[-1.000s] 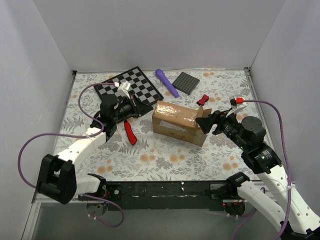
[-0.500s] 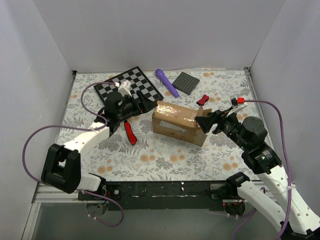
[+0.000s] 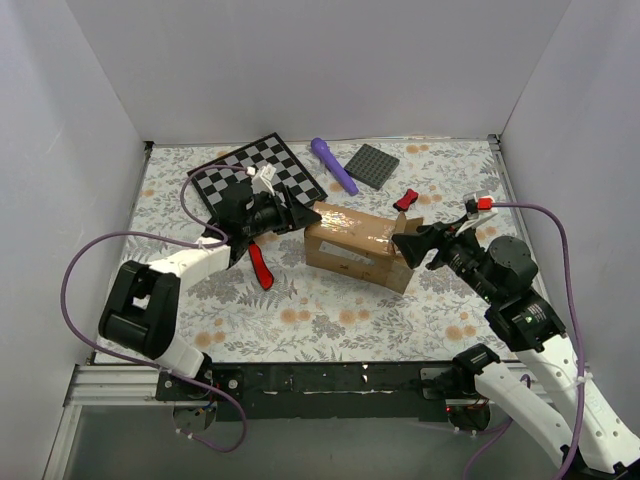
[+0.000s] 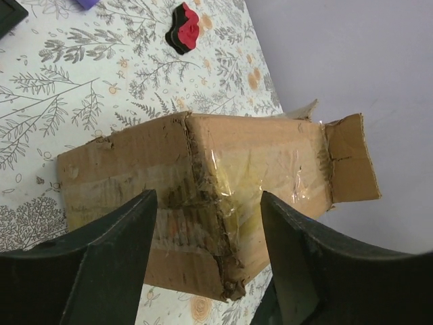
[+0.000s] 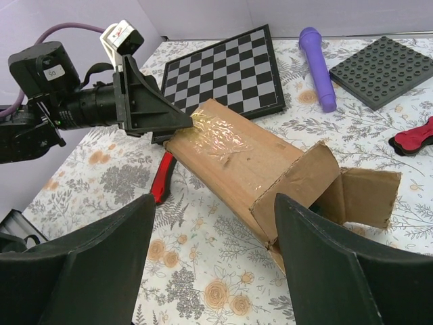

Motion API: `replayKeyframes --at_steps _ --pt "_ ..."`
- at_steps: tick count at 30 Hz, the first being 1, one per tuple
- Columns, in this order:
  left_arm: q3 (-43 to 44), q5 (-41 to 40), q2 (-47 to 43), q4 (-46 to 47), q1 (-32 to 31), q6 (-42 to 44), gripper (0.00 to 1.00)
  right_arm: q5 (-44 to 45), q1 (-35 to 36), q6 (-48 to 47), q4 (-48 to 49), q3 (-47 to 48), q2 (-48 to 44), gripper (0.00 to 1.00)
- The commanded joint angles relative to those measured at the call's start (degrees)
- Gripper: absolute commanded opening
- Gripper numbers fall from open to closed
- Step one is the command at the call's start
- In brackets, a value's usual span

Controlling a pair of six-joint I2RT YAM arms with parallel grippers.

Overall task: Unpack the express box
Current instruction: Pour the product into the express box.

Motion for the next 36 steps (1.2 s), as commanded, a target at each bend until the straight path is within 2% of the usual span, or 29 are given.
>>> replayKeyframes --at_steps 1,5,6,8,9,12,21,28,36 --pt "-0.7 4.4 1.3 3.7 0.1 0.4 0.58 0.7 0.3 -0.8 1.7 -0.5 -0.5 0.79" --pt "-2.4 6.1 2.0 4.9 0.1 0.5 0.49 1.2 0.3 -1.0 1.3 -0.7 -0.7 0.79" --pt "-2.8 6.1 2.1 5.3 0.1 0.6 0.4 1.2 0.3 -1.0 1.2 -0.7 -0.6 0.79" --pt "-3.0 6.2 2.3 5.8 0.1 0.9 0.3 1.1 0.3 -0.9 1.4 -0.8 -0.5 0.79" --pt "-3.0 6.4 2.6 5.6 0.2 1.0 0.19 1.1 0.3 -0.9 1.5 -0.9 -0.5 0.79" --pt "-2.9 6.6 2.6 5.0 0.2 2.0 0.01 1.0 0.3 -1.0 1.5 -0.7 -0.3 0.79" --pt "-3.0 3.8 -2.7 3.3 0.2 1.1 0.0 0.9 0.3 -1.1 1.6 -0.4 -0.1 0.79" --pt "5.5 -4.9 -10.9 -6.9 0.1 5.7 0.0 0.9 0.3 -1.4 1.8 -0.7 -0.4 0.79" --pt "21.6 -11.7 -11.3 -20.4 0.2 15.2 0.0 0.6 0.3 -1.5 2.6 -1.5 -1.5 0.79"
